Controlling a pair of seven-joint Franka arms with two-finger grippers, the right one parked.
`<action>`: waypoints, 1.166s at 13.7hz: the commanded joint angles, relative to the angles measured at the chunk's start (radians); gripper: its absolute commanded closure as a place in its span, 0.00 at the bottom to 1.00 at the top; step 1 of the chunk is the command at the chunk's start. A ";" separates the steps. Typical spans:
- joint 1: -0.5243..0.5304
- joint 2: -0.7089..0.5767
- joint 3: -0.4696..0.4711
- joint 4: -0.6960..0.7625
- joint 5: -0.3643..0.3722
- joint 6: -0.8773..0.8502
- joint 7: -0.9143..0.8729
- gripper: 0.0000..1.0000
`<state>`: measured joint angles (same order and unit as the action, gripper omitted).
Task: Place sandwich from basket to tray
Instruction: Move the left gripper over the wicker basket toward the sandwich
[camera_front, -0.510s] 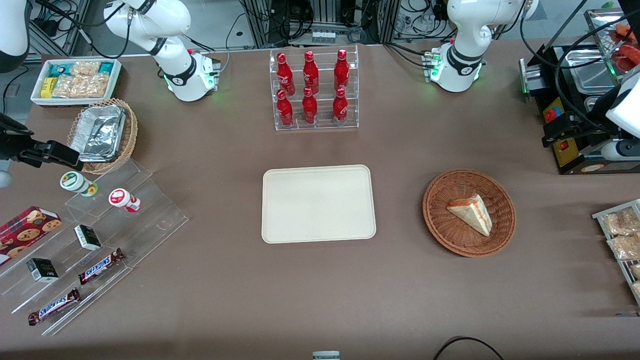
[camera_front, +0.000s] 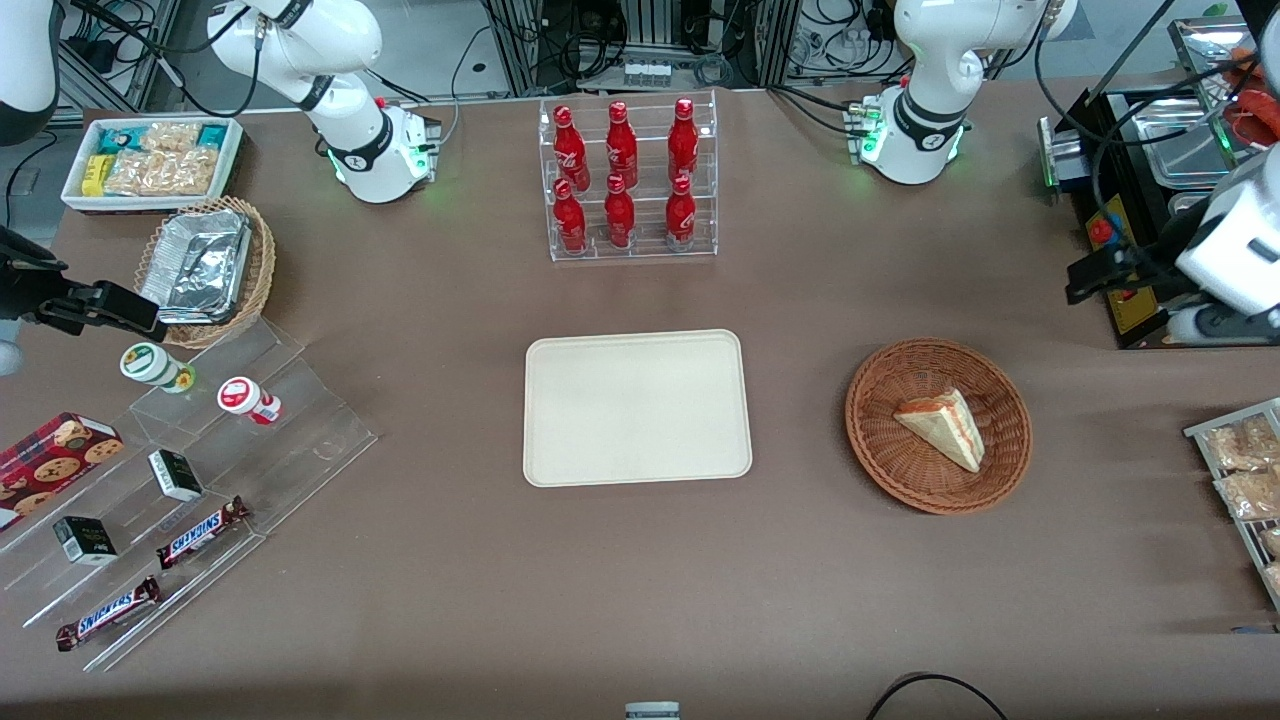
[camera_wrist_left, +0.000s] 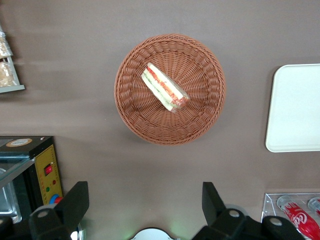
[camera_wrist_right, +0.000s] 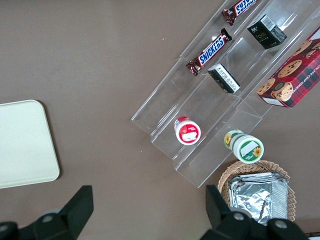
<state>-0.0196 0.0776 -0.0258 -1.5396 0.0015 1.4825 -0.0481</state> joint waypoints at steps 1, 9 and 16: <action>-0.005 -0.016 -0.003 -0.123 0.015 0.112 -0.004 0.00; -0.005 -0.123 -0.005 -0.626 0.025 0.617 -0.229 0.00; -0.046 -0.026 -0.009 -0.702 0.025 0.870 -0.729 0.00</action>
<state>-0.0391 0.0254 -0.0346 -2.2324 0.0090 2.2948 -0.6666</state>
